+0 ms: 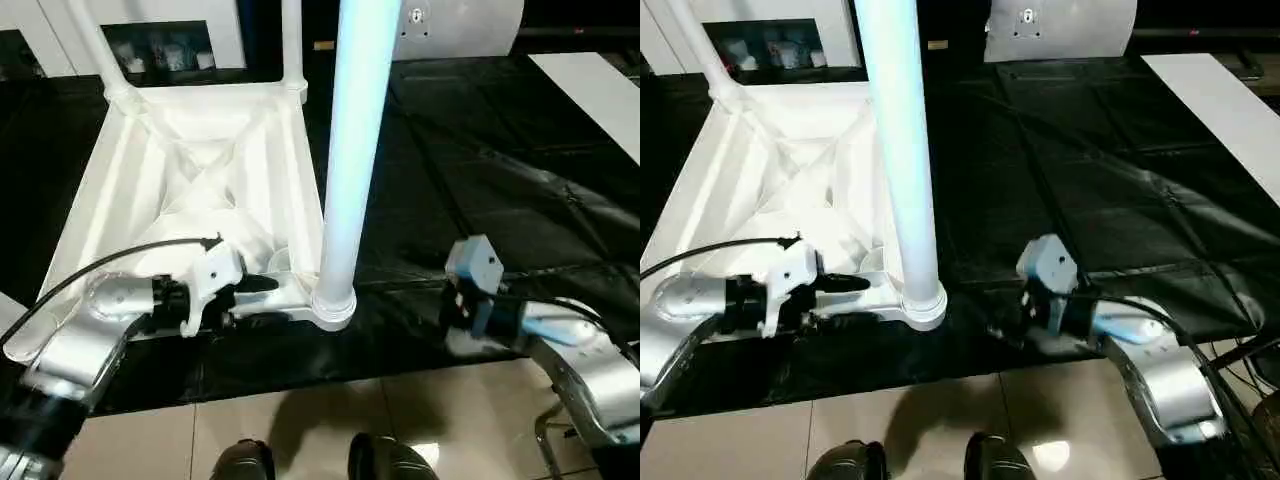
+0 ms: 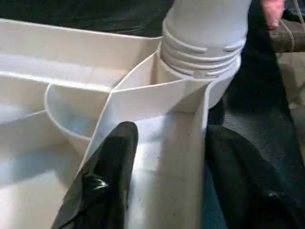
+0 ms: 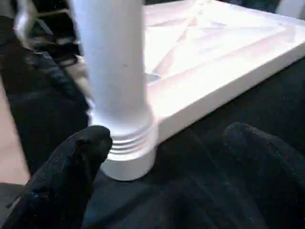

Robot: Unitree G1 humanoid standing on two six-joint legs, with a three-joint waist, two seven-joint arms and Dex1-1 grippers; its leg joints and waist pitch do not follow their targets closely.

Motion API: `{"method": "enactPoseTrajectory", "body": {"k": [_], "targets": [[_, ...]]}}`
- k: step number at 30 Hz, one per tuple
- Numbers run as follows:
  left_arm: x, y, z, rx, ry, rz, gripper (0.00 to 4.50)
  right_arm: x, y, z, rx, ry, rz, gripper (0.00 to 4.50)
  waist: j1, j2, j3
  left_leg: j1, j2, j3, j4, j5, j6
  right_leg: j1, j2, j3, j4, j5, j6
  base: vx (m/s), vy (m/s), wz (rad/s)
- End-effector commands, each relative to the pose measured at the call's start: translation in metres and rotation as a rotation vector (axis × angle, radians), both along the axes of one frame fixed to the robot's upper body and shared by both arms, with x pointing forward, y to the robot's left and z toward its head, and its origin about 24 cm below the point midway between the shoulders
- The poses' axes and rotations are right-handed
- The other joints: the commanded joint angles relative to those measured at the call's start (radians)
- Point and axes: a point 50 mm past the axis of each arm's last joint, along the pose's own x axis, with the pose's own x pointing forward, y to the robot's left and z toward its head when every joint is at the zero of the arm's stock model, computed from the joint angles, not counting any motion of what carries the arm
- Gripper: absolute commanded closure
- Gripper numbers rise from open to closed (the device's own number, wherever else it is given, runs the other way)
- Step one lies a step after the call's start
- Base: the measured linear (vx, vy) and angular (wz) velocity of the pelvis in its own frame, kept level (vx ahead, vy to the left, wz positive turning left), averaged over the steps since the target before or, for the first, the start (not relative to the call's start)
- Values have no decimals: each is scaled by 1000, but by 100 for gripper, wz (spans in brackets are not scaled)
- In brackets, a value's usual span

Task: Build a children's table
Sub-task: Rotate table base, then rotate leg to tighten

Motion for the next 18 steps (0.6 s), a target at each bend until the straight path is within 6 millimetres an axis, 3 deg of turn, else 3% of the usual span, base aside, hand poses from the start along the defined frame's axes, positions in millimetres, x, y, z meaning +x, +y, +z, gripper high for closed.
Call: {"method": "enactPoseTrajectory", "body": {"k": [1,5,9,18], "targets": [[1,0,-3,19,12,-30,228,-8,3,3,14,48,54,0,5,4,-82,4,68,-26,-81,-155,88,62,-104,76,-92,-390,-151,0,0,0],[0,-1,-5,6,46,-64,258,-10,2,5,27,74,50,0,8,10,-84,5,71,-27,-82,-147,81,60,-105,74,-93,-383,-151,0,0,0],[-1,0,-6,7,65,-68,294,-10,2,6,31,85,46,0,8,8,-86,4,72,-25,-82,-136,80,63,-105,75,-89,-334,-174,0,0,0],[-6,5,-9,25,113,-91,368,-11,3,7,31,110,50,0,9,4,-87,3,70,-23,-82,-107,85,65,-106,74,-90,-339,-165,0,0,0]]}}
